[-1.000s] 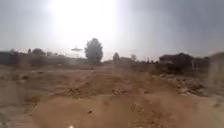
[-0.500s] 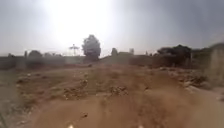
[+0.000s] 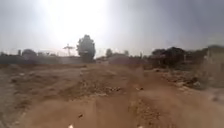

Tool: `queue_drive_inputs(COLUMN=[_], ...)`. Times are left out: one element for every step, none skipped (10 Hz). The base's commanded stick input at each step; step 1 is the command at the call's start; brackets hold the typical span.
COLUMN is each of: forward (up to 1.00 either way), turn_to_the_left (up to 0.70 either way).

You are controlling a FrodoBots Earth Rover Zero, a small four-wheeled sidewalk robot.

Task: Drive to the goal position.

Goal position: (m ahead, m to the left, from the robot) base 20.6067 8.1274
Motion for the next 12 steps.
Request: queue_drive_inputs(forward=[0.00, 0.00, 0.00, 0.00, 0.00, 0.00, 0.00, 0.00, 0.00, 0.00, 0.45, 0.45], turn_to_the_left=[-0.45, -0.45, -0.45, -0.45, -0.45, -0.45, -0.45, -0.45, -0.45, -0.45, -0.24, -0.14])
